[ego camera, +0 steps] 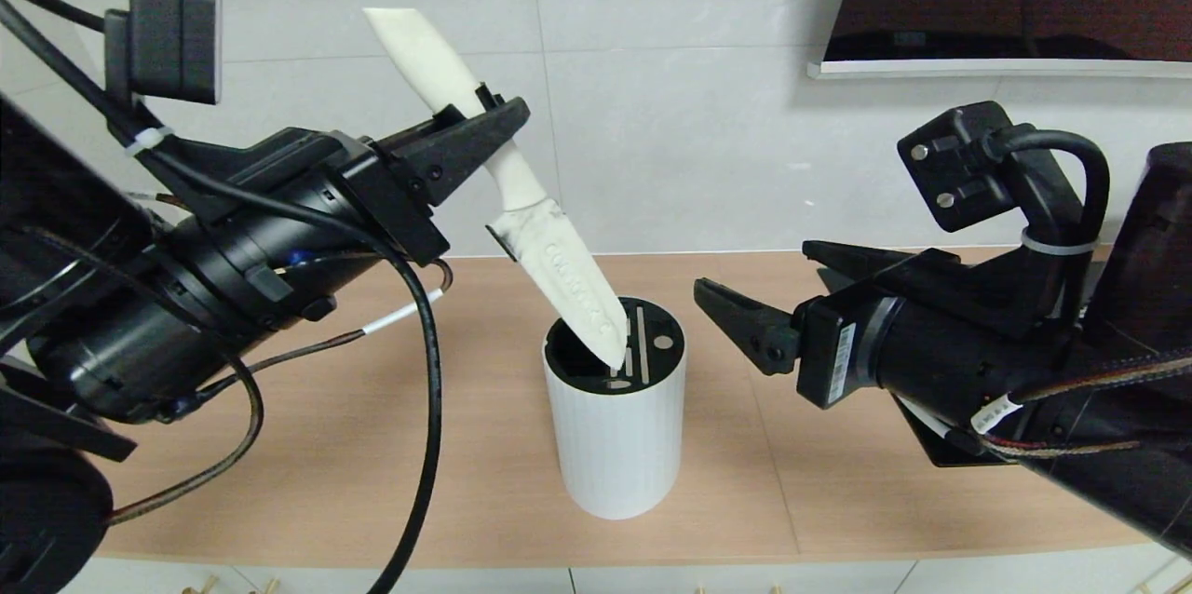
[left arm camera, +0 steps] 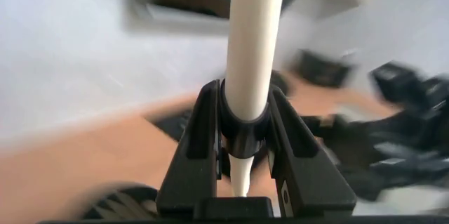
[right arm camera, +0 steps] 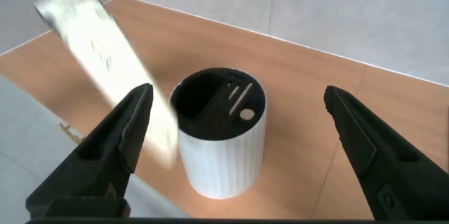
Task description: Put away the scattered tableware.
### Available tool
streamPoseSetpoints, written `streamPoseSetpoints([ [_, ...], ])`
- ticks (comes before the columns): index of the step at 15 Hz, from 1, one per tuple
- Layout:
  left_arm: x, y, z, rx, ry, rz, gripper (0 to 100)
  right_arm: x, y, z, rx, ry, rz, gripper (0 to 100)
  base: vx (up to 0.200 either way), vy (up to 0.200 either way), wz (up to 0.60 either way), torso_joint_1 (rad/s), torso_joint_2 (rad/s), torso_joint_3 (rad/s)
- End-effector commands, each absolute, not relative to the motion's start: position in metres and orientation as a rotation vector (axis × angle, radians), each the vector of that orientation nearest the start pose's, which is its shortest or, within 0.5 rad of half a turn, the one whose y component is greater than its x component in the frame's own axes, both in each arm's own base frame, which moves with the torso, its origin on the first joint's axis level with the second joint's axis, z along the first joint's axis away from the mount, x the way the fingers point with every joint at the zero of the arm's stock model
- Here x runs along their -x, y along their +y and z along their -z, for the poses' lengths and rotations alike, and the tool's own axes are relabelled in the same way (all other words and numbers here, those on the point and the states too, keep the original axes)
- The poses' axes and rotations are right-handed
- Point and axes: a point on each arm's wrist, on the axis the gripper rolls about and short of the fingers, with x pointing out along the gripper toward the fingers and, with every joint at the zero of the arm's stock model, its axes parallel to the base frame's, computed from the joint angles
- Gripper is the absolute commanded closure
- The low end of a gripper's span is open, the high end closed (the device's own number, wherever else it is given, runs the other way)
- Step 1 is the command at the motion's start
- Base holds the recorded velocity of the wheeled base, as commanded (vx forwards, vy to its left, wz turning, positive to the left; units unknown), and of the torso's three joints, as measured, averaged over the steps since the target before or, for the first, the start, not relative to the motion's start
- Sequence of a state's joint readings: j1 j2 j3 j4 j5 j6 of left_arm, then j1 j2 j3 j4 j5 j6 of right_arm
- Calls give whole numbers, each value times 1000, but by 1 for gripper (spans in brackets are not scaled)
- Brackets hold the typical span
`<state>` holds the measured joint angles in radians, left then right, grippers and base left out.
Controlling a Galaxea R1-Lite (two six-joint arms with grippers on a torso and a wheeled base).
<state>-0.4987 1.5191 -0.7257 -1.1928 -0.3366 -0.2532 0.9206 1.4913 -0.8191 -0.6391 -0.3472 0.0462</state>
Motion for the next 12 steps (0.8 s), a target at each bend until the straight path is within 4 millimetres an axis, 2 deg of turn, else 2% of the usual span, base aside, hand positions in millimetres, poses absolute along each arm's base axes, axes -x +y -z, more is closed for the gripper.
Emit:
streamPoseSetpoints([
  [1, -221, -125, -268, 235, -328, 855, 100, -168, 205, -242, -15, 53, -563, 0, 0, 0, 0, 0, 0, 0],
  [4, -230, -124, -261, 111, -373, 806, 100, -170, 206, -239, -10, 61, -560, 0, 0, 0, 0, 0, 0, 0],
  [7, -233, -126, -257, 98, -400, 804, 100, -170, 206, -239, -9, 62, -560, 0, 0, 0, 0, 0, 0, 0],
  [12, -246, -132, -236, 86, -324, 803, 100, -170, 206, -238, -8, 63, -560, 0, 0, 0, 0, 0, 0, 0],
])
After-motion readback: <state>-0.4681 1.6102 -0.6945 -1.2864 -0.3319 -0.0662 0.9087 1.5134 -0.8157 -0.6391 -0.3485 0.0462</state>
